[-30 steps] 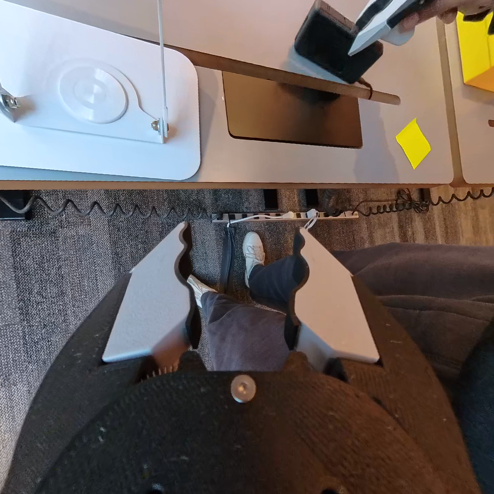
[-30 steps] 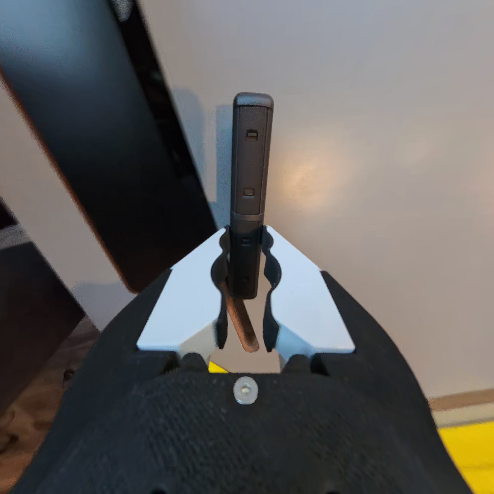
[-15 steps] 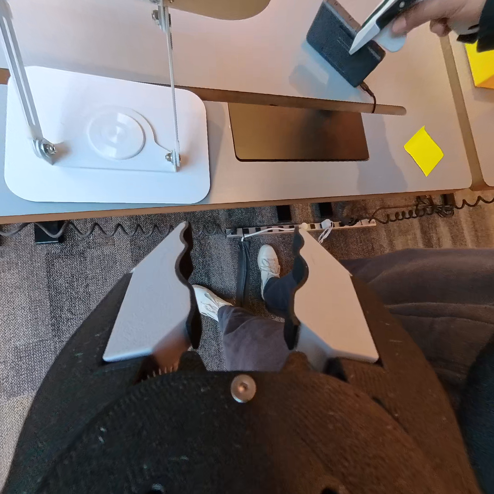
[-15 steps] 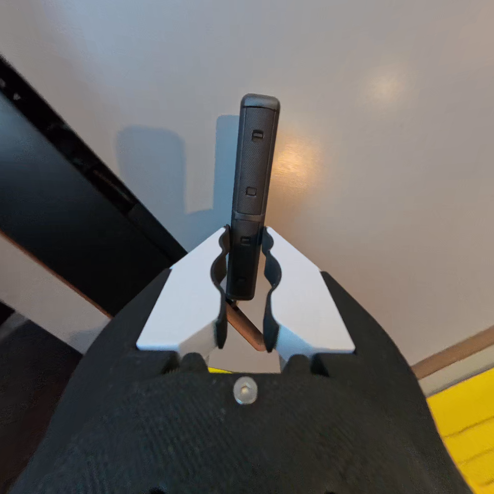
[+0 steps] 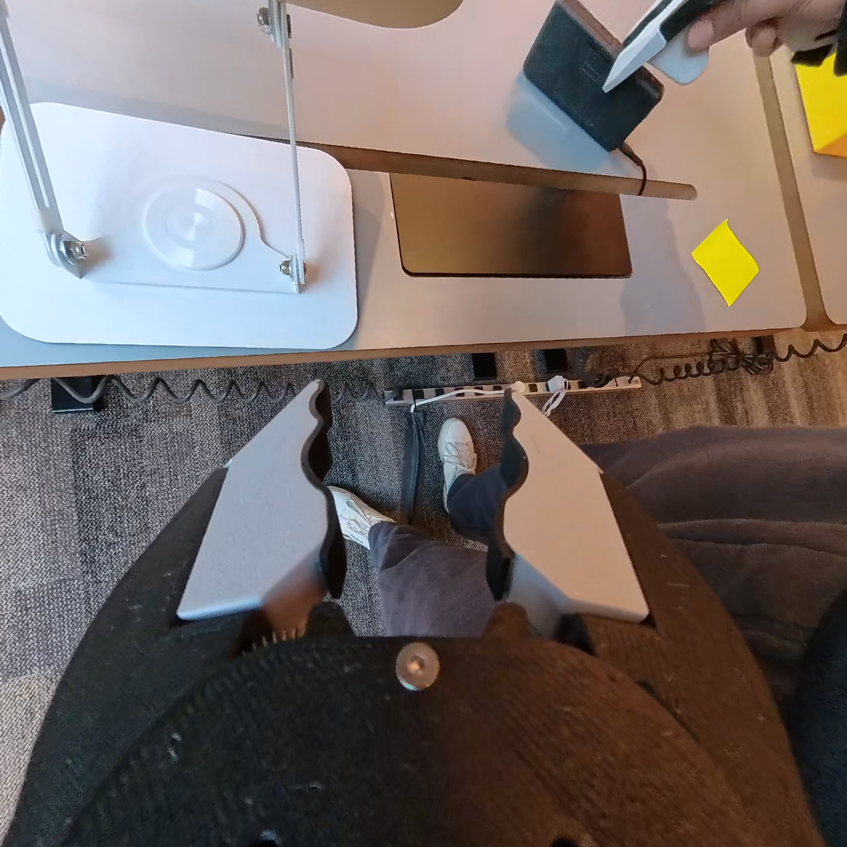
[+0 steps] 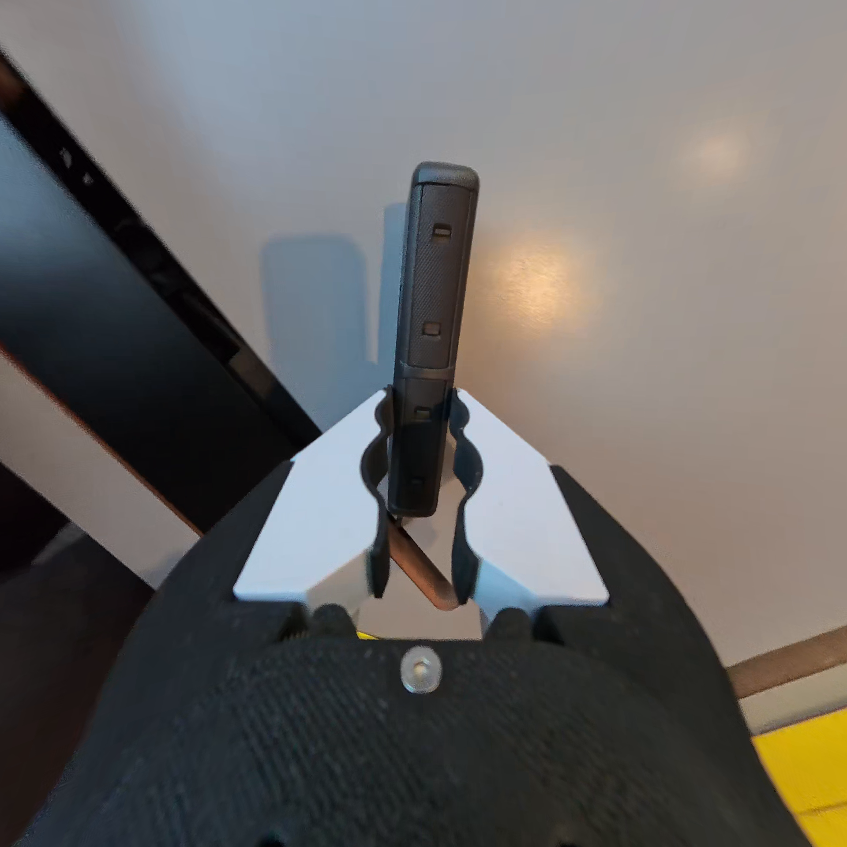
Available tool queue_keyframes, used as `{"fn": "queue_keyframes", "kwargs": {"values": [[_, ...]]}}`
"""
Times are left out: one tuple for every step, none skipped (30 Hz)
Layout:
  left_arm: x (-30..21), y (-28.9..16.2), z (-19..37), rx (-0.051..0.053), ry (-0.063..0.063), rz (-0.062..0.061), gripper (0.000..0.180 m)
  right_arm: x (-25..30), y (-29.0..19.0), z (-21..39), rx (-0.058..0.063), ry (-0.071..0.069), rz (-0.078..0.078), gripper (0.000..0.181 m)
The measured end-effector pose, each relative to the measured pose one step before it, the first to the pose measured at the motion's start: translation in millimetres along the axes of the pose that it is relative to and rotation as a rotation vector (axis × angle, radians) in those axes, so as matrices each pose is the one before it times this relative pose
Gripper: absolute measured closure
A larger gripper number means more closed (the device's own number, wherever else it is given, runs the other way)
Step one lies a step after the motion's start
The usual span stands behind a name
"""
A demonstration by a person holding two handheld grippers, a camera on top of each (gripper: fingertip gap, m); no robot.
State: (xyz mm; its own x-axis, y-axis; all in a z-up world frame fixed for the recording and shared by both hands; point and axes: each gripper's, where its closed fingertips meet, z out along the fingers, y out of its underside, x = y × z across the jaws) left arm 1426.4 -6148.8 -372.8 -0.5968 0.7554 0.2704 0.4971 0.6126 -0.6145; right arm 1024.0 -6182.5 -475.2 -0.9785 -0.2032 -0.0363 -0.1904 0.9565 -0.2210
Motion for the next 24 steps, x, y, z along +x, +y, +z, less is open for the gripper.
{"fn": "queue_keyframes", "kwargs": {"values": [[-0.36, -0.84, -0.13, 0.0025, -0.0017, 0.0005, 0.107, 5.65, 1.14, -0.5, -0.0001, 0.0217, 0.0536, 0.158], [-0.44, -0.6, -0.04, 0.0012, -0.0017, -0.0002, 0.107, 6.4, 1.13, -0.28, -0.0034, 0.0241, 0.0604, 0.158], [-0.42, -0.51, 0.24, 0.0002, -0.0008, -0.0023, 0.107, 5.42, 1.0, -0.31, -0.0046, 0.0185, 0.059, 0.158], [-0.35, -0.19, -0.13, 0.0009, 0.0004, -0.0038, 0.107, 5.93, 1.18, -0.37, -0.0034, 0.0115, 0.0505, 0.158], [0.14, 0.0, -0.02, 0.0011, 0.0012, -0.0036, 0.107, 1.94, 0.25, -0.16, -0.0015, 0.004, 0.0346, 0.158], [-0.04, 0.07, -0.05, 0.0006, 0.0009, -0.0016, 0.107, 0.46, 0.12, 0.07, -0.0024, 0.0022, 0.0103, 0.158], [-0.25, -0.05, -0.17, 0.0001, -0.0002, 0.0008, 0.107, -1.0, -0.08, 0.12, -0.0032, 0.0081, -0.0144, 0.158], [-0.27, 0.19, -0.13, -0.001, -0.0007, 0.0015, 0.107, -1.78, -0.3, 0.09, -0.0013, 0.0106, -0.031, 0.158], [-0.04, 0.15, 0.07, -0.001, 0.0001, 0.0011, 0.107, -2.49, -0.44, 0.29, 0.0003, 0.0086, -0.0333, 0.157], [0.42, 0.1, -0.1, -0.0002, 0.0012, 0.0008, 0.108, -2.51, -0.72, 0.04, 0.0013, 0.0031, -0.0293, 0.157], [0.02, -0.21, -0.12, -0.0003, 0.0013, 0.0009, 0.108, -3.57, -0.49, -0.04, 0.0031, -0.0077, -0.0243, 0.158], [-0.08, -0.08, 0.06, -0.0007, 0.0011, 0.002, 0.108, -4.68, -0.62, -0.14, 0.0045, -0.0143, -0.0204, 0.158], [0.11, -0.13, 0.21, -0.0009, 0.0008, 0.0023, 0.108, -5.07, -0.58, -0.06, 0.0061, -0.0147, -0.0217, 0.158], [0.29, -0.22, 0.2, -0.0007, 0.001, 0.0024, 0.108, -4.94, -0.83, 0.74, 0.0058, -0.0112, -0.0235, 0.158], [0.17, -0.07, -0.14, -0.0008, 0.0014, 0.002, 0.108, -4.96, -0.44, 0.41, 0.004, -0.0119, -0.0238, 0.158], [0.22, 0.05, 0.19, -0.001, 0.0015, 0.0021, 0.108, -5.6, -0.75, 0.77, 0.0028, -0.0177, -0.0208, 0.158], [0.05, -0.01, -0.06, -0.0007, 0.001, 0.0025, 0.108, -6.38, -0.63, 0.45, 0.0019, -0.0233, -0.0167, 0.158], [-0.04, -0.22, -0.03, -0.0005, 0.0003, 0.0026, 0.108, -5.1, -0.53, -0.04, 0.0013, -0.0172, -0.0146, 0.158], [0.2, -0.29, 0.08, -0.0007, 0.0006, 0.0014, 0.108, -1.87, -0.71, 0.27, -0.0004, 0.0009, -0.0114, 0.159], [0.02, -0.47, -0.12, -0.0021, 0.0014, 0.0001, 0.108, -0.05, -0.32, 0.1, -0.0032, 0.0081, -0.0022, 0.159], [0.37, -0.55, 0.3, -0.0012, 0.0014, -0.0003, 0.108, 0.94, -0.01, -0.5, -0.0017, 0.0081, 0.0119, 0.159], [1.37, -1.36, -1.16, 0.0005, 0.0018, 0.0013, 0.108, 1.49, -1.15, -1.09, 0.0093, 0.005, 0.0248, 0.158], [0.63, -2.3, 0.38, -0.0005, 0.0019, 0.0028, 0.108, 0.92, -3.97, -3.78, 0.0264, -0.0041, 0.0266, 0.154], [0.84, -1.44, 0.09, -0.004, -0.0003, 0.0057, 0.108, -0.46, -5.65, -5.89, 0.0405, -0.0107, 0.0211, 0.149]]}}
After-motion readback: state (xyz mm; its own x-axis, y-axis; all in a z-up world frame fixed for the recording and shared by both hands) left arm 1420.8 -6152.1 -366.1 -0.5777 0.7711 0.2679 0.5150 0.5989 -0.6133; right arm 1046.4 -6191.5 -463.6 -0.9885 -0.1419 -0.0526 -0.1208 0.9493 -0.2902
